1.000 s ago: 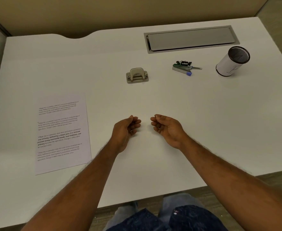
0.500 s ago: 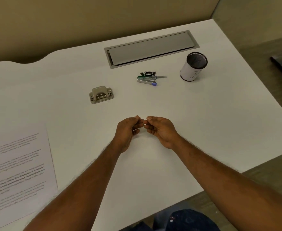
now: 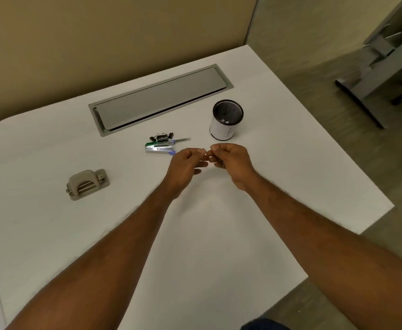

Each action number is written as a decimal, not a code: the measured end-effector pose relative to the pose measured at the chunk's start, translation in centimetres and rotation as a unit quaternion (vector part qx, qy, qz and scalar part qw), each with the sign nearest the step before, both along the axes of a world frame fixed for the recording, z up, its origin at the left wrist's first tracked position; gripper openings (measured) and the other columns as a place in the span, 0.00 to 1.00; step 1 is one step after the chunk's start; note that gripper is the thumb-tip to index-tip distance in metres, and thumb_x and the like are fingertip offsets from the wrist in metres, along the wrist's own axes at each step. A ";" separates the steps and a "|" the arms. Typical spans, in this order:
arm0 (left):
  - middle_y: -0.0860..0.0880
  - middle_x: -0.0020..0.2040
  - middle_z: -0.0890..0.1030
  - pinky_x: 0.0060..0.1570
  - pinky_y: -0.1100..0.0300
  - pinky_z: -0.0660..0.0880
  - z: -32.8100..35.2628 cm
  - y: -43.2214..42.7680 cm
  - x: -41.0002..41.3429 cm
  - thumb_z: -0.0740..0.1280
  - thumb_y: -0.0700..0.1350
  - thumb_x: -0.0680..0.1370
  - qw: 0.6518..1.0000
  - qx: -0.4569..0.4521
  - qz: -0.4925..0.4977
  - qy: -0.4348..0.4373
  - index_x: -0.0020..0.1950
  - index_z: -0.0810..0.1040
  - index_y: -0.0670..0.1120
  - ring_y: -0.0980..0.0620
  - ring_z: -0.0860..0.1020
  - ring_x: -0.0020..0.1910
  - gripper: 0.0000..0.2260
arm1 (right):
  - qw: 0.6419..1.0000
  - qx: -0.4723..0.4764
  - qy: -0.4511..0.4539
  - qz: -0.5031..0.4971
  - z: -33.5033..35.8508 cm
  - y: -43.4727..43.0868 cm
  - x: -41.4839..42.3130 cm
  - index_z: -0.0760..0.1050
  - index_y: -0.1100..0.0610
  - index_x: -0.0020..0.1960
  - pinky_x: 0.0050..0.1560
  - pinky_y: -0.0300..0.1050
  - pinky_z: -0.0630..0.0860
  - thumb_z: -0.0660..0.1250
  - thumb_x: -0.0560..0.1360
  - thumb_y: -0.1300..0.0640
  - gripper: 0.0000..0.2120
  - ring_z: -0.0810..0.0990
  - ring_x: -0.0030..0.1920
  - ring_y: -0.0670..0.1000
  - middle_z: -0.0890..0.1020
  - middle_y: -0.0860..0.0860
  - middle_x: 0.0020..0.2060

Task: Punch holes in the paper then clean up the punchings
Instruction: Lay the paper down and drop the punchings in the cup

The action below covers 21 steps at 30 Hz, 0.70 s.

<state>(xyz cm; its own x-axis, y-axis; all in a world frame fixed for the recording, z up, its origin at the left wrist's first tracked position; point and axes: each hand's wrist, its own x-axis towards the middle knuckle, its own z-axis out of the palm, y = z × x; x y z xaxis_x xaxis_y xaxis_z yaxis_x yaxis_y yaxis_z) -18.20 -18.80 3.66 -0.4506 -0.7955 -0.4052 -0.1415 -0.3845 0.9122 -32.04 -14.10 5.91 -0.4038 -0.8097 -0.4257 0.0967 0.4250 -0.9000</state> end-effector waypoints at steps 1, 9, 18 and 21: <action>0.47 0.52 0.85 0.49 0.57 0.76 0.3 -0.7 -0.9 0.64 0.50 0.81 1.000 -0.013 -0.008 -0.009 0.56 0.79 0.45 0.49 0.83 0.52 0.11 | 1.000 -0.005 0.014 -0.005 0.3 -0.7 -1.0 0.80 0.59 0.48 0.47 0.43 0.78 0.65 0.78 0.59 0.06 0.81 0.38 0.45 0.84 0.50 0.40; 0.45 0.51 0.84 0.46 0.59 0.75 0.8 -5.0 -5.4 0.63 0.53 0.81 0.996 -0.061 -0.007 -0.064 0.50 0.79 0.45 0.53 0.82 0.46 0.13 | 0.994 -0.028 0.110 -0.006 2.3 -6.2 -7.5 0.81 0.58 0.46 0.35 0.33 0.74 0.65 0.78 0.59 0.07 0.79 0.34 0.44 0.84 0.49 0.39; 0.45 0.49 0.84 0.43 0.60 0.73 -0.3 -6.8 -6.4 0.59 0.56 0.82 0.994 -0.055 0.023 -0.090 0.53 0.81 0.43 0.52 0.81 0.44 0.19 | 0.955 -0.031 0.291 0.049 1.8 -9.5 -11.3 0.82 0.63 0.48 0.37 0.33 0.76 0.66 0.76 0.63 0.07 0.78 0.27 0.40 0.85 0.57 0.41; 0.46 0.47 0.84 0.42 0.61 0.72 -0.4 -6.9 -6.4 0.57 0.55 0.83 0.994 -0.054 0.025 -0.091 0.51 0.82 0.43 0.52 0.80 0.43 0.20 | 0.940 -0.012 0.332 0.073 1.9 -10.0 -11.7 0.84 0.62 0.46 0.46 0.42 0.80 0.70 0.73 0.62 0.05 0.80 0.33 0.45 0.85 0.55 0.39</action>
